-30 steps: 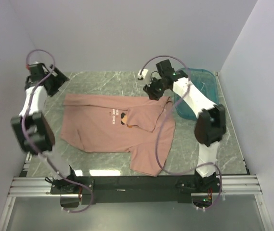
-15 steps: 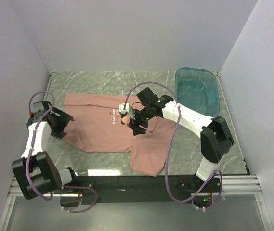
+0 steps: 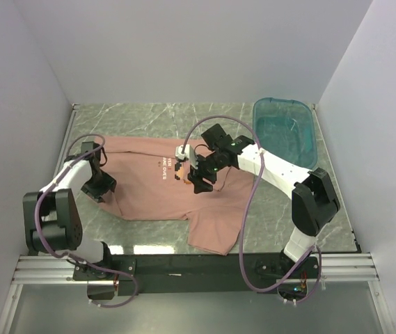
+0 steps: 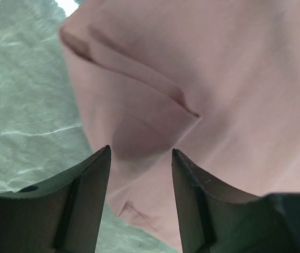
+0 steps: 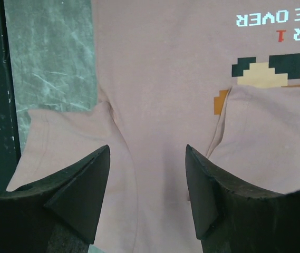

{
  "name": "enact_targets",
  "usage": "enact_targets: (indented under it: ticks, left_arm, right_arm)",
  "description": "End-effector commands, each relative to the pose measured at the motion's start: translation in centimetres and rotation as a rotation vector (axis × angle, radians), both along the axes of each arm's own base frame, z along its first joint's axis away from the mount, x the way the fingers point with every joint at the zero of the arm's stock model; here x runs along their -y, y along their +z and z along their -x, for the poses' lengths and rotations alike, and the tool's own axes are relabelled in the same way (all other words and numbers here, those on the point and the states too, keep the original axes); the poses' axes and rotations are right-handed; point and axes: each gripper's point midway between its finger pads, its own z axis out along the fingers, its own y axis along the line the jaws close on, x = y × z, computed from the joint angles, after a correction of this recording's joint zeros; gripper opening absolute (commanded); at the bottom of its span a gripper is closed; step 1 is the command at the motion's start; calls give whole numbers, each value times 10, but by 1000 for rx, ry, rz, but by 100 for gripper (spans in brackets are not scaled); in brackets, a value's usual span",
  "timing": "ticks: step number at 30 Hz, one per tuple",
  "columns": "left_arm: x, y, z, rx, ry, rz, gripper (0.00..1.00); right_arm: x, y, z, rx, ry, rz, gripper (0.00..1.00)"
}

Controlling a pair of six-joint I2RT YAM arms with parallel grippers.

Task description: Fold and stack the t-shirts

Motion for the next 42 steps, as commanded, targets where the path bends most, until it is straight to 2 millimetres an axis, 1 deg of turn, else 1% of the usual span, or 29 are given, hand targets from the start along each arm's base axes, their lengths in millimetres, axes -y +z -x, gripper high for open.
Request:
enact_targets:
  ticks: [1, 2, 7, 9, 11, 12, 14, 15, 16, 17, 18, 20, 21, 22, 25, 28, 29, 31, 32, 33, 34, 35, 36, 37, 38, 39, 40, 41, 42]
  left_arm:
    - [-3, 9, -20, 29, -13, -65, 55]
    - [-3, 7, -21, 17, -16, -65, 56]
    - [-4, 14, -29, 26, -49, -104, 56]
    - [-5, 9, -28, 3, -53, -110, 56]
    - [-7, 1, -25, -29, -57, -113, 52]
    - [-6, -1, -24, -38, -64, -112, 51]
    - [-4, -6, -24, -44, -70, -106, 46]
    - [-4, -8, -23, -49, -74, -104, 46]
    - [-4, -8, -23, -51, -77, -103, 41]
    - [-4, -8, -23, -51, -78, -105, 41]
    - [-4, -8, -24, -48, -83, -106, 39]
    - [-6, -5, -22, -52, -81, -115, 24]
    - [-6, -2, -23, -46, -78, -120, 16]
    - [-8, 0, -22, -46, -72, -125, 3]
    - [-10, 16, -18, -6, -51, -143, 1]
    - [-7, 21, -8, 12, -34, -133, 1]
    - [-6, 26, -6, 39, -21, -125, 0]
    - [-1, 26, 1, 50, -13, -102, 0]
    - [0, 31, 1, 79, -8, -95, 0]
    - [3, 28, 6, 80, 2, -81, 0]
    - [6, 29, 5, 96, 1, -62, 0]
    - [9, 31, 6, 113, 2, -47, 0]
    - [12, 29, 8, 114, -3, -35, 0]
    - [15, 29, 8, 125, -7, -16, 0]
    - [16, 28, 8, 127, -15, -11, 0]
    - [17, 26, 11, 122, -18, -8, 0]
    - [17, 26, 11, 124, -19, -7, 0]
    - [18, 26, 11, 133, -28, -6, 0]
    - [18, 25, 12, 133, -30, -5, 0]
  right_arm:
    - [-1, 26, -4, 38, -8, -60, 66]
    - [-1, 27, -4, 39, -6, -59, 66]
    - [0, 23, -4, 29, -2, -53, 65]
    - [1, 22, -3, 24, -1, -48, 65]
    - [1, 22, -3, 25, 1, -49, 65]
    - [0, 23, -2, 26, 2, -50, 65]
    - [1, 24, -2, 26, 1, -51, 65]
    - [2, 25, -3, 29, -1, -55, 65]
    - [3, 25, -4, 28, -2, -55, 65]
    - [4, 26, -4, 29, -3, -55, 65]
    - [4, 26, -4, 30, -3, -56, 64]
    - [4, 27, -2, 28, 2, -58, 64]
    - [5, 27, -3, 30, 1, -58, 64]
    - [4, 27, -2, 27, 4, -59, 64]
    - [6, 28, -1, 27, 9, -58, 63]
    - [6, 29, 2, 25, 26, -57, 63]
    - [9, 28, 7, 6, 40, -48, 63]
    - [12, 27, 17, 6, 119, -46, 63]
    - [18, 25, 36, -62, 169, -41, 62]
    - [23, 22, 44, -38, 250, -48, 61]
    - [26, 18, 57, -50, 294, -45, 60]
    - [34, 21, 70, -41, 330, -43, 60]
    - [47, 0, 88, -39, 395, -11, 60]
    - [54, -9, 98, -20, 422, 15, 60]
    - [57, -10, 104, 83, 455, 38, 60]
    - [74, -33, 123, 75, 499, 86, 61]
    - [81, -39, 132, 103, 530, 108, 61]
    - [83, -35, 141, 176, 575, 103, 61]
    - [95, -47, 149, 187, 598, 141, 62]
